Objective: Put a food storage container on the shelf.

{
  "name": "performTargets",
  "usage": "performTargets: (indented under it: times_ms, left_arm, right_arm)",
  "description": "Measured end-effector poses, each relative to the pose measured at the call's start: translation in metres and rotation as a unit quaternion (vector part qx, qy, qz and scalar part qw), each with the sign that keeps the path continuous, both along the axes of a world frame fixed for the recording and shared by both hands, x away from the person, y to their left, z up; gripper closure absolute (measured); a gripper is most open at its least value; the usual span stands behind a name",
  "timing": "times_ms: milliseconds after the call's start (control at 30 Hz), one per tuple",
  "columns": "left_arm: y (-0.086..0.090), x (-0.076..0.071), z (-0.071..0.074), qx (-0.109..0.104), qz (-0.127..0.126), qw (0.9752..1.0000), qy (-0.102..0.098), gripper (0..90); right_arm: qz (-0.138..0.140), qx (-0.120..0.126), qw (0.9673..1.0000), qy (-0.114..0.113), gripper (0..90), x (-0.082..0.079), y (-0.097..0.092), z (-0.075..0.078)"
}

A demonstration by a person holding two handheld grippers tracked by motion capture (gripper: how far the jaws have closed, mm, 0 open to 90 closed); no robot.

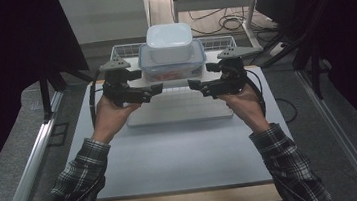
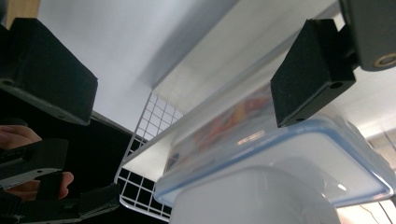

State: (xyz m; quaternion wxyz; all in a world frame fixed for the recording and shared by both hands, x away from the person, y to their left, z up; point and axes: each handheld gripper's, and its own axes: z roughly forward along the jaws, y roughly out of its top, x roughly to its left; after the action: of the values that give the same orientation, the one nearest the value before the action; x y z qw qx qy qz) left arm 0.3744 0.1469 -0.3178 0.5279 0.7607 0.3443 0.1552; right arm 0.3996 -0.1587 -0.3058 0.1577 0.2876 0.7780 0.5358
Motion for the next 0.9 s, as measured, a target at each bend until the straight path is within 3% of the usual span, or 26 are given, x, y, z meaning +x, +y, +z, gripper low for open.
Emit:
performTargets:
  times_ms: [300,667,900]
  left_arm:
    - [-0.001,-0.009,-0.012,0.002,-0.012,0.9999,0.009,5.0]
    - [-0.008,-0.021,-0.035,0.027,-0.022,0.9994,0.003,3.0]
    - [-0.008,-0.027,-0.049,0.030,-0.029,0.9991,0.005,2.4]
  right_arm:
    - [0.011,-0.007,0.9999,0.001,7.8,-0.008,0.001,-0.010]
    - [0.017,-0.024,0.9995,0.011,5.4,-0.015,0.000,-0.026]
    - [0.017,-0.028,0.9992,0.023,4.5,-0.017,-0.002,-0.041]
